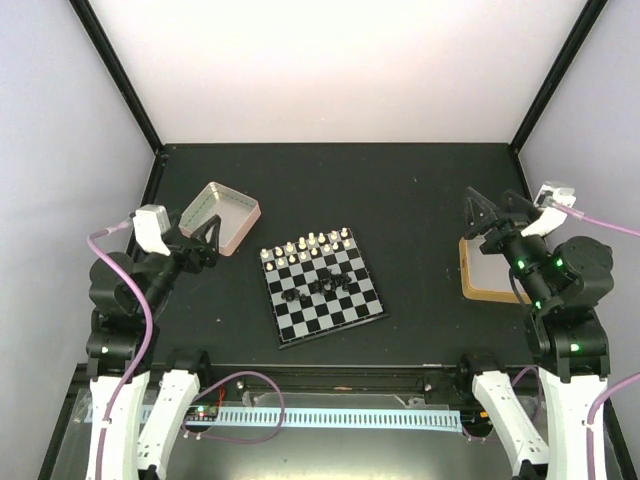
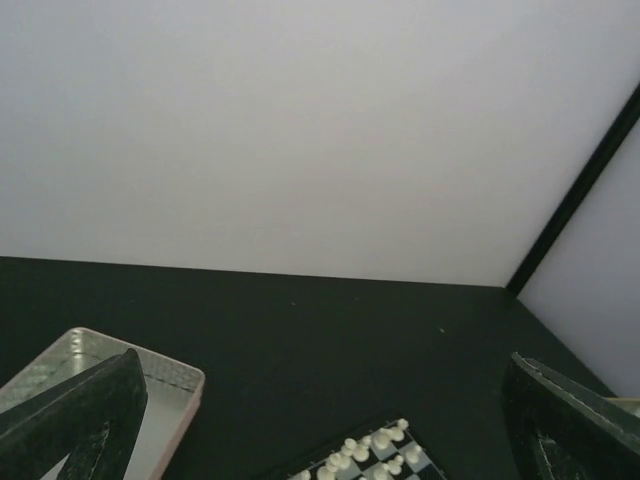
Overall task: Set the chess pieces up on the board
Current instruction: Move the chessboard to the center of the board.
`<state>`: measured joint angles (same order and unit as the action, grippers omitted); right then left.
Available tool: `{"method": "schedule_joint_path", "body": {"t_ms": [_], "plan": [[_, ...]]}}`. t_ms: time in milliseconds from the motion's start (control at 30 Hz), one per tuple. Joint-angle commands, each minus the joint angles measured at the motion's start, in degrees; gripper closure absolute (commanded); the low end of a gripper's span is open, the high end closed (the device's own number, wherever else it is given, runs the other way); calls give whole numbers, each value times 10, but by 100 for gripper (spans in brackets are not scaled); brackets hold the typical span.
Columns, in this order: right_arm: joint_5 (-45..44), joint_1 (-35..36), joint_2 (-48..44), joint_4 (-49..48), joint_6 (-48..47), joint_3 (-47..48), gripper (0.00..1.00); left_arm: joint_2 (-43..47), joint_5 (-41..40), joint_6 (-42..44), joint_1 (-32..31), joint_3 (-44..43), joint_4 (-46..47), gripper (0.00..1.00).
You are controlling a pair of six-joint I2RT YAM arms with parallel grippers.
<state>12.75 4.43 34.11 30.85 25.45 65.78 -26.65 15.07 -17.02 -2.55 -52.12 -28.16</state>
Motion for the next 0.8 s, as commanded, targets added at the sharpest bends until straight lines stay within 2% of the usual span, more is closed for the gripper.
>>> {"method": "schedule_joint_path", "body": {"t_ms": [0,167,433,567,700,767], "plan": [[46,-12,-4,-37,49,-46,1,-5,101,-30,25,21,31,1],[107,-17,23,-53,66,-106,1,-10,126,-47,36,69,52,1],[222,-15,143,-107,86,-199,11,-45,158,-137,41,160,83,1],[208,24,206,-114,83,-229,14,-61,154,-201,42,238,114,1],[170,77,272,-105,77,-241,17,-91,223,-258,42,311,190,1],[135,110,303,-98,66,-243,17,-112,234,-260,42,314,169,1]]}}
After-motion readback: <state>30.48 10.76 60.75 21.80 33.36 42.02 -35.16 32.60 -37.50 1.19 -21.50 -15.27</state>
